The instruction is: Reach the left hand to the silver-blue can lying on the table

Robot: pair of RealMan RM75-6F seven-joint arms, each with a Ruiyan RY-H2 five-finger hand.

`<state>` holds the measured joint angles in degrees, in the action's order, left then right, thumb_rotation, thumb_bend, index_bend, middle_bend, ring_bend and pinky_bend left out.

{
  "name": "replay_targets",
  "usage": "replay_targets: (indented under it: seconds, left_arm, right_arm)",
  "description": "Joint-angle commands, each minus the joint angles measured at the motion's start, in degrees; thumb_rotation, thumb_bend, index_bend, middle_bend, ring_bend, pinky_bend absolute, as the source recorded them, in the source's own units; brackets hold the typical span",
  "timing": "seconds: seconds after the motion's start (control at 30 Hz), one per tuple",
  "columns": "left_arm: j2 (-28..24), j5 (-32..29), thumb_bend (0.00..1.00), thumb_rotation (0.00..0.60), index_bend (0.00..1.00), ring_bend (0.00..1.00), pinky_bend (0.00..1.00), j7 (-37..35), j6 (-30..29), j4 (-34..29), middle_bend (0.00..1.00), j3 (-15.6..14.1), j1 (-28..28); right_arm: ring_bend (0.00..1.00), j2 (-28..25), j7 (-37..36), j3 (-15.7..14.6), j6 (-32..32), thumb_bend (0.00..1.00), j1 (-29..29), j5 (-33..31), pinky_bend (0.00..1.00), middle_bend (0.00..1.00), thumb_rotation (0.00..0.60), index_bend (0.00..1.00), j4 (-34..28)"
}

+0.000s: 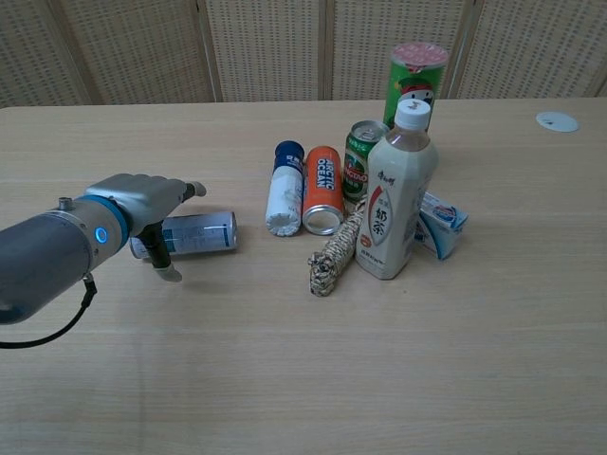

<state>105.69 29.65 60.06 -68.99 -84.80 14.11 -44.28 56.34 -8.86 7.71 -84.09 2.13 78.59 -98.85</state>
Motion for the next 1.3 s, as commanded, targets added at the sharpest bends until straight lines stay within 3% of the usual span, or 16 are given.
replay_targets:
  seconds: [0.03,0.13,0.23,0.3,0.37,0.47,0.63,0.9,1.3]
  left_arm:
    - [2.23,1.80,0.00,0.600,0.00,0.00,0.00,-2.01,0.60,2.94,0.00,-0.96,-0.63]
    - [4.03,4.06,0.00,0.600,0.00,0.00,0.00,-3.53,0.21,5.80,0.00,-1.78,-0.74]
    - [5.64,5.96,0.00,0.600,0.12,0.04,0.07,-4.85,-0.36,8.56,0.07,-2.26,-0.69]
    - [6.64,7.64,0.00,0.600,0.26,0.23,0.26,-6.01,-0.70,10.55,0.27,-2.66,-0.54]
    - [7.57,9.14,0.00,0.600,0.33,0.39,0.39,-7.16,-0.69,12.51,0.43,-3.12,-0.30]
    - [8.77,9.53,0.00,0.600,0.40,0.50,0.49,-7.72,0.17,15.13,0.54,-3.32,-0.02]
    - [9.54,11.05,0.00,0.600,0.48,0.55,0.55,-9.10,0.87,16.71,0.60,-3.15,0.38]
    - [6.12,16.34,0.00,0.600,0.55,0.61,0.61,-11.83,-1.85,12.21,0.67,-1.54,1.21]
    - [-5.90,18.53,0.00,0.600,0.54,0.61,0.61,-6.65,-8.32,-9.20,0.66,4.37,1.16]
  right_arm:
    - [0.00,-0.16,-0.52,0.01,0.09,0.00,-0.01,0.00,0.00,0.00,0.511,0.00,0.10]
    - [0.00,-0.33,-1.08,0.08,0.17,0.00,-0.04,-0.15,0.00,0.00,0.514,0.00,0.23]
    - [0.00,-0.45,-1.61,0.10,0.30,0.00,-0.03,-0.16,0.00,0.00,0.509,0.00,0.37]
    - [0.00,-0.47,-1.77,0.05,0.36,0.00,-0.02,-0.07,0.00,0.00,0.507,0.00,0.43]
    - [0.00,-0.47,-1.78,-0.03,0.40,0.00,0.01,0.10,0.00,0.00,0.511,0.00,0.43]
    - [0.00,-0.43,-1.57,-0.13,0.35,0.00,0.03,0.35,0.00,0.00,0.512,0.00,0.32]
    - [0.00,-0.41,-1.45,-0.14,0.23,0.00,0.00,0.33,0.00,0.00,0.511,0.00,0.26]
    - [0.00,-0.38,-1.45,-0.22,0.38,0.00,0.07,0.37,0.00,0.00,0.512,0.00,0.25]
    - [0.00,-0.44,-1.06,-0.30,0.27,0.00,0.01,0.34,0.00,0.00,0.509,0.00,-0.11]
